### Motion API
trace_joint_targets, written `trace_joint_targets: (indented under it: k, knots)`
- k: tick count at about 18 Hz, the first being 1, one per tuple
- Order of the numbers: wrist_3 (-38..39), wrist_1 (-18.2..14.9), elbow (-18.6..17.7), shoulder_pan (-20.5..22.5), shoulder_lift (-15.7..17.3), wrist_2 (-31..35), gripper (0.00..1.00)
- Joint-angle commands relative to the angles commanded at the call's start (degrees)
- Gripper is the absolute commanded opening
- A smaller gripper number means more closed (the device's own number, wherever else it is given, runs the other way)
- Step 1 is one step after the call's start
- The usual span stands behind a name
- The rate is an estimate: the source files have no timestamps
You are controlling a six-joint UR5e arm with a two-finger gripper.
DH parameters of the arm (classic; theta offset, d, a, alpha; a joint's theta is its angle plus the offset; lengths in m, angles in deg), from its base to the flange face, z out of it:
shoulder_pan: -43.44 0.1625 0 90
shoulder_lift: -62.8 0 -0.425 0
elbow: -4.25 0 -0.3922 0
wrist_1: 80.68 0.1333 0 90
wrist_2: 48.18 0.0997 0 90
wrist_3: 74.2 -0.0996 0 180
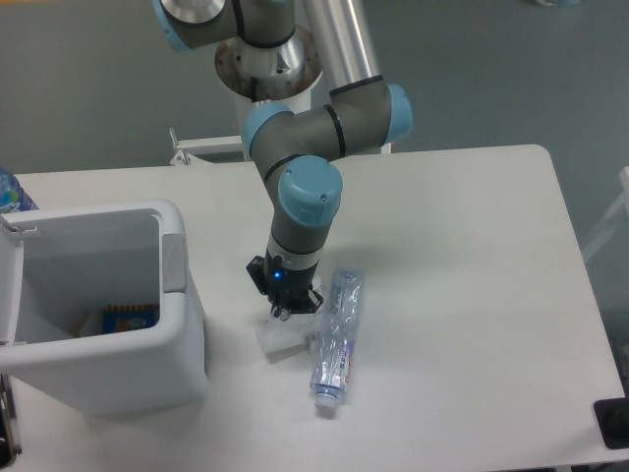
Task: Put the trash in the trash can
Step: 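Close the gripper on the white paper wrapper, then lift the wrapper and carry it over the white trash bin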
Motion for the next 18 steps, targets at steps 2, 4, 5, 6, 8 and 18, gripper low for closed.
trace_joint_targets:
  k: [2, 4, 5, 6, 8, 18]
  knots:
    - [0.2, -0.3, 1.0, 0.2, 1.9, -1.2, 0.0]
    - [0.8, -1.5, 2.1, 0.8, 2.6, -5.0, 0.0]
    - [2.4, -1.9, 3.2, 1.1, 3.1, -6.9, 0.0]
    - [4.7, -2.2, 4.8, 1.1, 3.5, -8.8, 0.0]
    - [9.0, -2.2, 7.5, 2.4, 4.6, -12.5, 0.0]
    - [19.1, -1.8, 14.3, 10.4, 9.4, -30.8, 0.0]
